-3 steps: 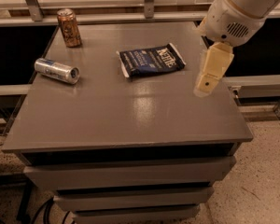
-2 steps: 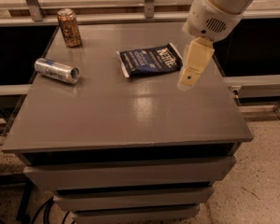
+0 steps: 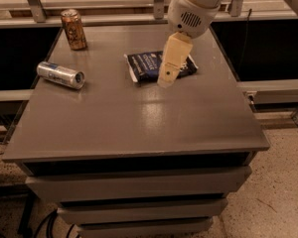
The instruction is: Pick redbull can
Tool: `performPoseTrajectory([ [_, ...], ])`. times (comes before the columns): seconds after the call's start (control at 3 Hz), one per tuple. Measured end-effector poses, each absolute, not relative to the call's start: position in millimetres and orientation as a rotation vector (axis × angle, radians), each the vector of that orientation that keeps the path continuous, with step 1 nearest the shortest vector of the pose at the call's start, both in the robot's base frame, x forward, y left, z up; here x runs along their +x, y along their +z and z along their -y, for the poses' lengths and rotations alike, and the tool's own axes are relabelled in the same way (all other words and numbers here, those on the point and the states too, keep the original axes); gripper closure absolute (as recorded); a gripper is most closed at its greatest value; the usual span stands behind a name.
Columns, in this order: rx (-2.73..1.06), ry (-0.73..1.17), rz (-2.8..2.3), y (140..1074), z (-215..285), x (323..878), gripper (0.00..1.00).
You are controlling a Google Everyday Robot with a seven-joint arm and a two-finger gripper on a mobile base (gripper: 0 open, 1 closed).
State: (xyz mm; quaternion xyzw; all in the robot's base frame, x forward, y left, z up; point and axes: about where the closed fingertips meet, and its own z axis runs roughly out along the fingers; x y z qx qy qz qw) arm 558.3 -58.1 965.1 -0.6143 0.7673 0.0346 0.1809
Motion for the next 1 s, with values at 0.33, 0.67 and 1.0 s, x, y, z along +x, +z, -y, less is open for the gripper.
performPoseTrajectory([
  [0.33,-1.737,0.14,-2.179,958.2,35.9,567.4,0.0],
  [0.67,-1.74,0.18,-2.182,953.6,16.1,573.6,0.0],
  [1.0,-1.761,0.217,-2.178,949.5,-5.6,575.0,0.0],
])
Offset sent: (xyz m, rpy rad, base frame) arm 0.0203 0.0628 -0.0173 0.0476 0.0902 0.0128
